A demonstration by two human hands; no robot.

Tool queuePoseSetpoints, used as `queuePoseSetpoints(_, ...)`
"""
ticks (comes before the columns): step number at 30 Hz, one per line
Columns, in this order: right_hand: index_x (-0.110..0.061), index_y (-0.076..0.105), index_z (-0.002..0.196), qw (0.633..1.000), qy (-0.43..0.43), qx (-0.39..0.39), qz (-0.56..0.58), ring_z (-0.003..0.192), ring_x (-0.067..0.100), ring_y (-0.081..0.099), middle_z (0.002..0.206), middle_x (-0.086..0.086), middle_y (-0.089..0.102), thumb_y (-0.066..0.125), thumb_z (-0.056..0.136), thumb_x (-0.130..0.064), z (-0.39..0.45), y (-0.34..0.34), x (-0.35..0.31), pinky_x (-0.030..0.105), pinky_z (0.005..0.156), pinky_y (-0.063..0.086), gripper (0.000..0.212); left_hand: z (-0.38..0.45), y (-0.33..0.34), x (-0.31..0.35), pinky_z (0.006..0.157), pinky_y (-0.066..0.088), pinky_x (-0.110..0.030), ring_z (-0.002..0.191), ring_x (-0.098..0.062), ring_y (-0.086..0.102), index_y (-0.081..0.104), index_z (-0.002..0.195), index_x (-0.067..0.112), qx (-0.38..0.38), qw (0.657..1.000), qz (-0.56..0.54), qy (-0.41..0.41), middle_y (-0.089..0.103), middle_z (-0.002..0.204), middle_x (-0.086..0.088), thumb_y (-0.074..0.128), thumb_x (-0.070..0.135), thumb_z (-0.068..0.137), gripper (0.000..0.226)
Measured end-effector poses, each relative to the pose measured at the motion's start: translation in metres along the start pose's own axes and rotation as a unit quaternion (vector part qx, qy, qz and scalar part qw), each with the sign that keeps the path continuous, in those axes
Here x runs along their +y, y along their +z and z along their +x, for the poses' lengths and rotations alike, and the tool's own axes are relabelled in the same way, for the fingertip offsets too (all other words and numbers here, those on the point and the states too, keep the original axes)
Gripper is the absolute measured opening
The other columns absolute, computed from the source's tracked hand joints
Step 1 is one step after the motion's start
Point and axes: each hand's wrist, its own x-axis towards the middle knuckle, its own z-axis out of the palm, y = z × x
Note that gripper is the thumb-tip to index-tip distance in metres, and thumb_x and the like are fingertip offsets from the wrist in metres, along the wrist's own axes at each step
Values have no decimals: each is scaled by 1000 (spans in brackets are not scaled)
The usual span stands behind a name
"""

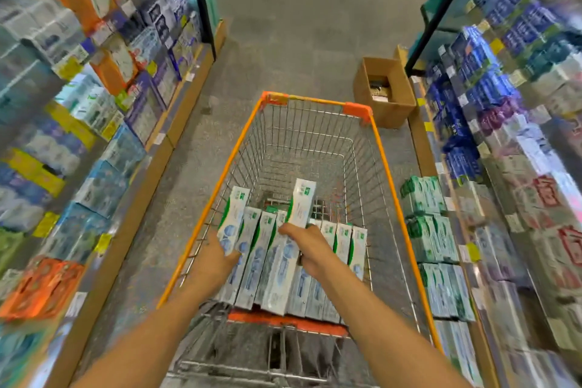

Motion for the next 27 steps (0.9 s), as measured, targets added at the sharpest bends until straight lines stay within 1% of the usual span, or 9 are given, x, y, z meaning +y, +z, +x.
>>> queuePoseSetpoints(3,-5,23,144,1000,20,2,11,133,28,36,147,9,36,70,83,-22,24,3,10,46,99,33,79,21,10,-15,50,46,-21,68,-30,54,26,139,-8,-8,998,14,-53,58,88,-23,52,10,95,54)
queuePoseSetpoints(8,-10,9,151,999,42,20,-4,135,29,35,153,10,28,70,82,-23,47,10,16,48,101,33,92,44,30,-40,83,41,-33,109,-34,54,36,132,-4,-4,993,98,-72,51,124,-24,49,24,96,48)
queuePoseSetpoints(11,-11,18,149,998,48,19,-25,132,29,38,150,9,32,70,81,-27,59,18,19,47,98,38,87,51,36,-43,86,43,-36,108,-34,54,34,134,-1,7,989,136,-60,53,122,-24,46,24,97,47)
queuePoseSetpoints(13,-7,19,147,997,58,24,-43,125,29,43,148,10,35,68,83,-25,65,26,20,47,100,39,83,57,37,-45,80,43,-35,106,-34,56,17,146,3,5,980,197,-36,55,121,-22,44,24,97,60)
queuePoseSetpoints(17,0,37,135,988,62,18,-140,104,29,54,120,13,51,64,87,-25,73,48,22,45,93,48,61,58,33,-42,55,43,-26,83,-16,67,-12,143,-10,4,910,414,21,67,108,-12,44,15,95,77)
queuePoseSetpoints(20,-3,49,117,968,49,-19,-247,75,20,59,87,9,57,63,88,-26,76,69,20,39,69,53,40,62,34,-48,63,48,-25,87,-13,68,-23,135,-12,-23,875,482,45,64,118,-13,40,14,96,78)
queuePoseSetpoints(22,-1,35,133,961,45,-24,-271,69,15,54,82,5,53,65,85,-31,83,83,21,24,45,41,64,59,30,-42,69,49,-24,94,-15,67,-25,137,-8,-22,880,472,54,66,114,-9,35,15,98,75)
queuePoseSetpoints(25,4,5,146,965,40,-8,-260,82,18,53,91,6,49,68,81,-39,97,99,26,19,48,39,100,51,20,-31,69,44,-25,99,-18,65,-15,145,-4,-16,895,443,54,64,116,-9,31,16,100,68)
queuePoseSetpoints(27,5,32,136,963,50,7,-265,69,17,56,80,7,54,68,80,-43,102,104,26,25,51,47,82,50,18,-32,68,42,-30,97,-26,65,-6,148,2,3,937,348,24,64,114,-13,33,15,99,65)
